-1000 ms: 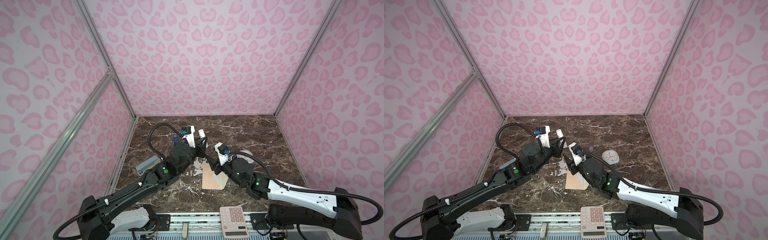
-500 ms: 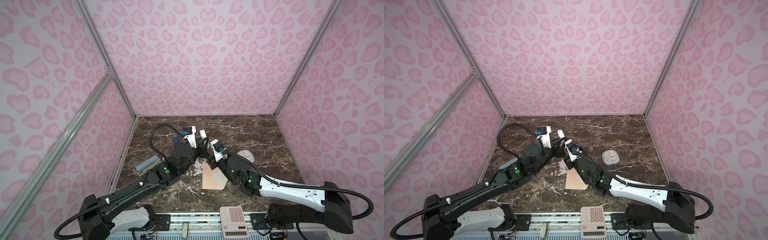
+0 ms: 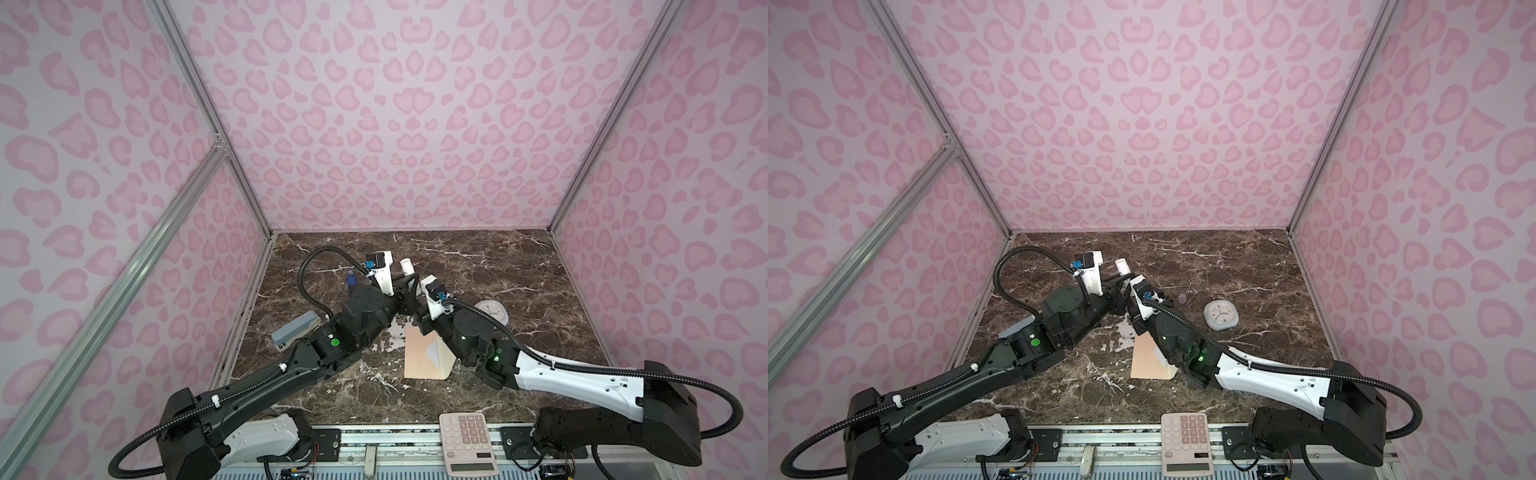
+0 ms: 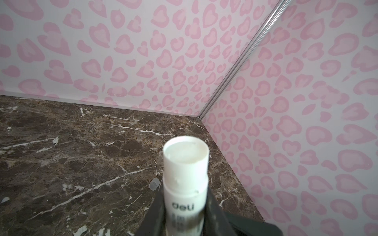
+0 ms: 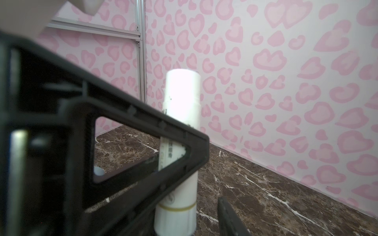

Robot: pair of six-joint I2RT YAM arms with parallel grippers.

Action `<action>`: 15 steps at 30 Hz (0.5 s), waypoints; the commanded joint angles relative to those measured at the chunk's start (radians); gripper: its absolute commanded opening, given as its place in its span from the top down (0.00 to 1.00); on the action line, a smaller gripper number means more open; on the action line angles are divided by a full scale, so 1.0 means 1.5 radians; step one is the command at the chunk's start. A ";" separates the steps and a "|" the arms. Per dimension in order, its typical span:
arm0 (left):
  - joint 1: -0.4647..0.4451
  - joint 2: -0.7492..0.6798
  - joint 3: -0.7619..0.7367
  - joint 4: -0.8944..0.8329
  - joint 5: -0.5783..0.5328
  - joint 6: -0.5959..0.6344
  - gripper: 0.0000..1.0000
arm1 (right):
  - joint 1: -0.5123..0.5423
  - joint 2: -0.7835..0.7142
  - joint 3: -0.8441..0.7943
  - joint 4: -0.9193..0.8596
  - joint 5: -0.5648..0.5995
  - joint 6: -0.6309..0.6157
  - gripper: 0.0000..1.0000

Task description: Place the letter into the envelope and seal it

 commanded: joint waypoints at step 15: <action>-0.001 0.005 0.014 0.017 0.034 0.009 0.80 | -0.008 -0.027 0.006 -0.025 -0.045 0.025 0.79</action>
